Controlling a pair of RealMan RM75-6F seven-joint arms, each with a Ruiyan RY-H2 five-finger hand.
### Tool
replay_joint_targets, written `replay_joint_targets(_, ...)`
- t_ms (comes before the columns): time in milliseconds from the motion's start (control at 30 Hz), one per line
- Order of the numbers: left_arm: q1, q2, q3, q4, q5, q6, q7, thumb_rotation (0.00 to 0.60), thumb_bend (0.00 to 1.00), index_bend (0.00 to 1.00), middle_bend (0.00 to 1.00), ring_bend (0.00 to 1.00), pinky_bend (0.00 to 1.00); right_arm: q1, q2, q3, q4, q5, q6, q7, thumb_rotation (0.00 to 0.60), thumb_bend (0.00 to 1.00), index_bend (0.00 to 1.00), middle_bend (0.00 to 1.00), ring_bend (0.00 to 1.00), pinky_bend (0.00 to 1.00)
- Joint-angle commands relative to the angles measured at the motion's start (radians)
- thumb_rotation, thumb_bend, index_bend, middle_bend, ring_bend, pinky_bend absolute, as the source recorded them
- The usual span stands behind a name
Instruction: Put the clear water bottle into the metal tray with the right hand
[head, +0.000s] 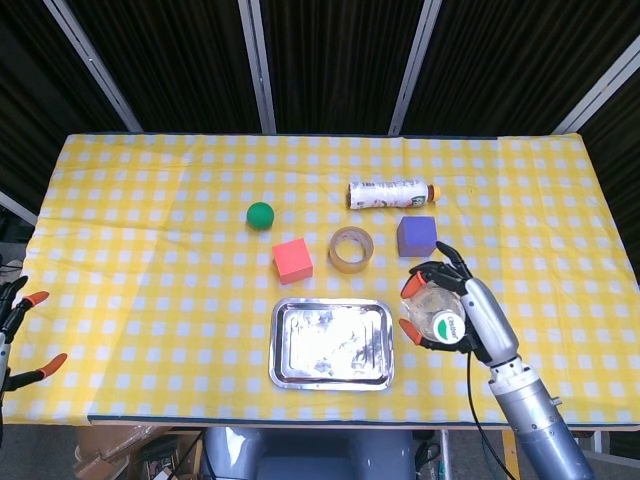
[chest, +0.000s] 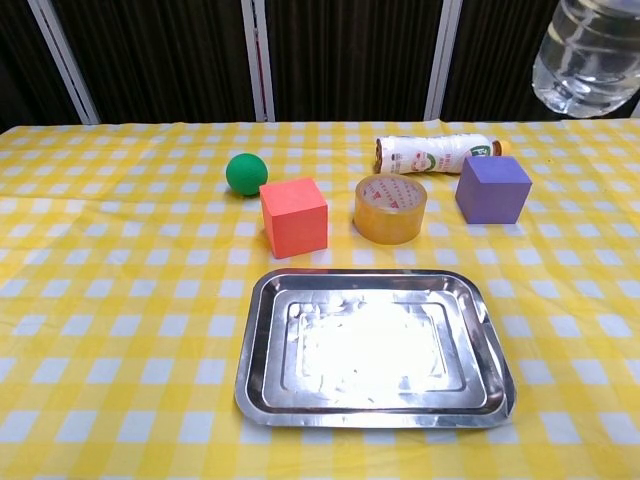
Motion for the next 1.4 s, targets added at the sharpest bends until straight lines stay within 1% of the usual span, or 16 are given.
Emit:
replay_joint_targets(33,0.001,-0.001,0.000,-0.002,0.001,0.003,0.003,0.600,0.15,0.19,0.02,0.00,0.00,-0.010,-0.096,-0.084,0.105,0.011,-0.040,-0.018,0.600,0.59,0.80,0.62,0.30,0.00)
replay_joint_targets(133,0.002,0.000,-0.003,-0.001,-0.005,0.004,0.000,0.600,0.15,0.19,0.02,0.00,0.00,-0.006,-0.179,-0.124,0.174,0.009,-0.066,0.014,0.600,0.59,0.80,0.62,0.30,0.00)
replay_joint_targets(200,0.001,-0.001,-0.003,0.001,-0.007,0.000,0.001,0.600,0.15,0.19,0.02,0.00,0.00,0.000,-0.216,-0.135,0.200,0.008,-0.084,0.042,0.600,0.59,0.80,0.62,0.30,0.00)
replay_joint_targets(300,-0.004,-0.005,-0.002,0.003,-0.007,-0.008,0.008,0.600,0.15,0.19,0.02,0.00,0.00,0.017,-0.265,-0.135,0.224,-0.012,-0.100,0.081,0.600,0.58,0.80,0.62,0.30,0.00)
replay_joint_targets(400,-0.006,-0.009,-0.002,0.005,-0.007,-0.014,0.017,0.600,0.15,0.19,0.02,0.00,0.00,0.034,-0.291,-0.131,0.221,-0.028,-0.106,0.056,0.600,0.58,0.80,0.62,0.30,0.00)
replay_joint_targets(467,-0.007,-0.011,-0.002,0.005,-0.008,-0.014,0.020,0.600,0.15,0.19,0.02,0.00,0.00,0.042,-0.311,-0.133,0.209,-0.016,-0.111,0.024,0.600,0.58,0.80,0.62,0.30,0.00)
replay_joint_targets(600,-0.009,-0.016,-0.003,0.008,-0.009,-0.018,0.027,0.600,0.15,0.19,0.02,0.00,0.00,0.066,-0.359,-0.143,0.199,0.039,-0.154,0.002,0.600,0.58,0.80,0.62,0.30,0.00)
replay_joint_targets(700,-0.011,-0.019,-0.002,0.010,-0.010,-0.021,0.032,0.600,0.15,0.19,0.02,0.00,0.00,0.078,-0.386,-0.138,0.236,0.085,-0.164,-0.021,0.600,0.58,0.80,0.62,0.30,0.00)
replay_joint_targets(767,-0.010,-0.019,-0.003,0.011,-0.011,-0.019,0.032,0.600,0.15,0.19,0.02,0.00,0.00,0.077,-0.377,-0.132,0.258,0.105,-0.164,-0.021,0.600,0.59,0.80,0.62,0.30,0.00)
replay_joint_targets(867,-0.010,-0.020,-0.005,0.013,-0.016,-0.018,0.029,0.600,0.15,0.19,0.02,0.00,0.00,0.060,-0.325,-0.117,0.292,0.127,-0.148,0.010,0.600,0.59,0.80,0.62,0.30,0.00)
replay_joint_targets(967,-0.012,-0.022,-0.005,0.015,-0.020,-0.026,0.033,0.600,0.15,0.19,0.02,0.00,0.00,0.027,-0.235,-0.096,0.330,0.137,-0.127,0.092,0.600,0.58,0.80,0.62,0.30,0.00)
replay_joint_targets(1133,-0.016,-0.031,-0.003,0.012,-0.015,-0.031,0.053,0.600,0.15,0.19,0.02,0.00,0.00,-0.036,-0.103,-0.092,0.393,0.111,-0.116,0.278,0.600,0.58,0.80,0.62,0.30,0.00)
replay_joint_targets(1200,-0.017,-0.036,-0.002,0.011,-0.015,-0.033,0.065,0.600,0.15,0.19,0.02,0.00,0.00,-0.051,-0.079,-0.099,0.414,0.085,-0.119,0.343,0.600,0.58,0.80,0.62,0.30,0.00)
replay_joint_targets(1267,-0.018,-0.040,-0.001,0.009,-0.014,-0.034,0.072,0.600,0.15,0.19,0.02,0.00,0.00,-0.053,-0.076,-0.111,0.419,0.052,-0.129,0.368,0.600,0.59,0.80,0.62,0.30,0.00)
replay_joint_targets(1333,-0.019,-0.042,0.000,0.005,-0.010,-0.033,0.077,0.600,0.15,0.19,0.02,0.00,0.00,-0.047,-0.089,-0.117,0.411,0.026,-0.133,0.370,0.600,0.59,0.80,0.62,0.30,0.00)
replay_joint_targets(1400,-0.019,-0.044,-0.002,0.006,-0.009,-0.029,0.079,0.600,0.15,0.19,0.02,0.00,0.00,-0.032,-0.120,-0.127,0.378,0.007,-0.142,0.327,0.600,0.58,0.80,0.62,0.30,0.00)
